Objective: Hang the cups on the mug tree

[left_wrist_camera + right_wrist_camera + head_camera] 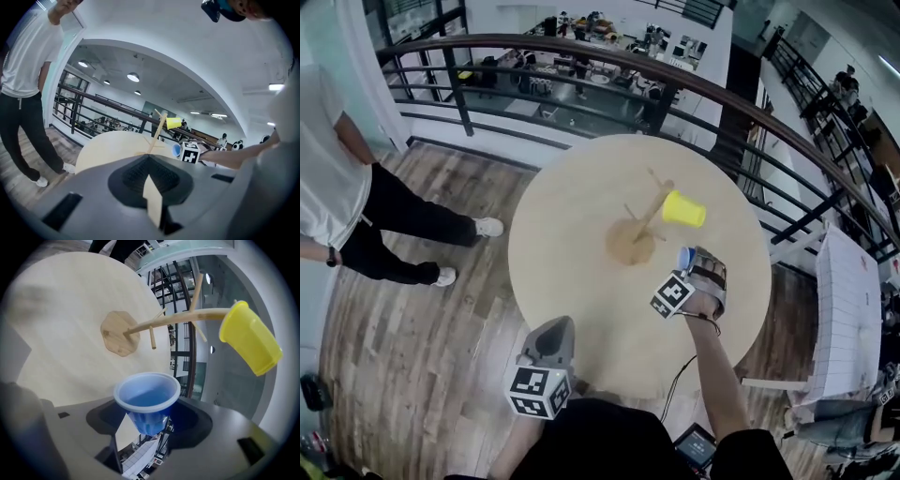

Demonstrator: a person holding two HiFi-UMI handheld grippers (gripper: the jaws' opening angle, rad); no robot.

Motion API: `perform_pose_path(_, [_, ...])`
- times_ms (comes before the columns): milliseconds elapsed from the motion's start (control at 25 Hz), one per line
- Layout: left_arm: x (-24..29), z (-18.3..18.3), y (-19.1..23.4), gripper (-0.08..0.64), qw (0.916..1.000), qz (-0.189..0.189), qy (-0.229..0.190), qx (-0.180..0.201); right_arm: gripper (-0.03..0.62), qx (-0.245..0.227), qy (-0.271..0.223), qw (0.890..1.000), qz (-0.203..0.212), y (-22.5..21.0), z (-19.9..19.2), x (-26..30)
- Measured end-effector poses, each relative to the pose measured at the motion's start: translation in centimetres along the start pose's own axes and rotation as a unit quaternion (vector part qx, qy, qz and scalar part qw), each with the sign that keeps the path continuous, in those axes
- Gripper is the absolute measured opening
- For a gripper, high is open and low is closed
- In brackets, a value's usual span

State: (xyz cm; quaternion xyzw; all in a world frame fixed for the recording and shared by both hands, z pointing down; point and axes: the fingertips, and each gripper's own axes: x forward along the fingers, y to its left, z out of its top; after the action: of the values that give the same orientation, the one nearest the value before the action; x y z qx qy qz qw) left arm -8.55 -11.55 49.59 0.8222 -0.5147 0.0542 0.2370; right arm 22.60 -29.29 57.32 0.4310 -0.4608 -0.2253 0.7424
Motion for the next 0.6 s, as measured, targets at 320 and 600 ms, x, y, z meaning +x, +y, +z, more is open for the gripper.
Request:
perform_pose_path(320, [-2.6,-0.8,2.8,0.002,0.9991,0.034,0.001,-0.027,0.297,-0.03,-0.003,1.0,0.0,-0.3,4.6,2.7])
perform_pose_path(600, [-3.2,-1.1,5.2,0.002,0.9976,0.049,0.003,-0.048,0.296,-0.073,-0.026,0.997,-0.015,-0.7,9.4,2.2])
